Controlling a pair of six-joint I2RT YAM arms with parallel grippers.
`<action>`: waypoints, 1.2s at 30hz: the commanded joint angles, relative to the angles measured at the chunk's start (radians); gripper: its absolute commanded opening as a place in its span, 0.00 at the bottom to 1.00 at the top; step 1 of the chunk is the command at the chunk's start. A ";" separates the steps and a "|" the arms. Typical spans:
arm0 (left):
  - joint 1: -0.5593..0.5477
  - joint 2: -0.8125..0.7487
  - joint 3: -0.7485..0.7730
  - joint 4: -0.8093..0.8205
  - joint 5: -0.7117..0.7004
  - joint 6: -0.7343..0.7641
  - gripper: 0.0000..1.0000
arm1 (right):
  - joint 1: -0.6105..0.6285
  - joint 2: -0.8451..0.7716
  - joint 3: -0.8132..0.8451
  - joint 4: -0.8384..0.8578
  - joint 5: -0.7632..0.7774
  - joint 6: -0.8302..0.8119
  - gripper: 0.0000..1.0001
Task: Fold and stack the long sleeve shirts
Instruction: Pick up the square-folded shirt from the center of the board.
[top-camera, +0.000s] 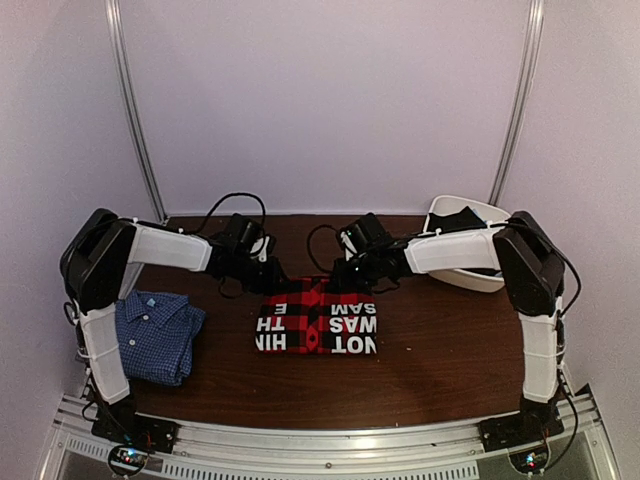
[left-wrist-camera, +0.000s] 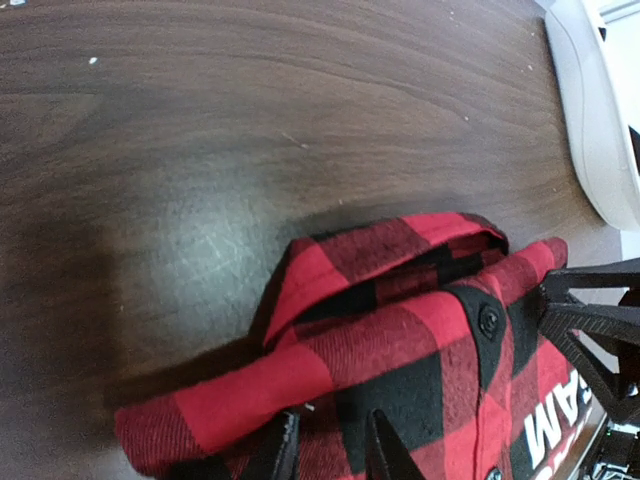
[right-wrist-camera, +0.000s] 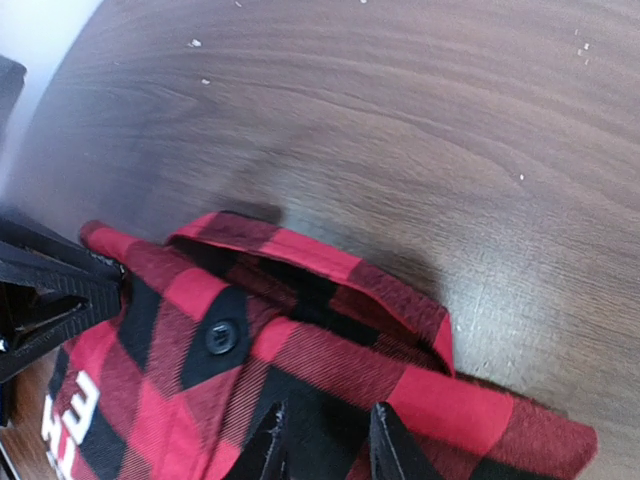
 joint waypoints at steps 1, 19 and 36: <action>0.025 0.097 0.100 0.011 -0.009 0.017 0.23 | -0.030 0.066 0.065 -0.024 -0.023 -0.025 0.28; 0.065 0.180 0.198 -0.068 -0.016 0.049 0.23 | -0.057 -0.027 0.096 -0.128 0.006 -0.088 0.38; 0.069 0.012 0.161 -0.135 -0.014 0.076 0.39 | 0.115 -0.303 -0.293 -0.036 -0.003 0.000 0.40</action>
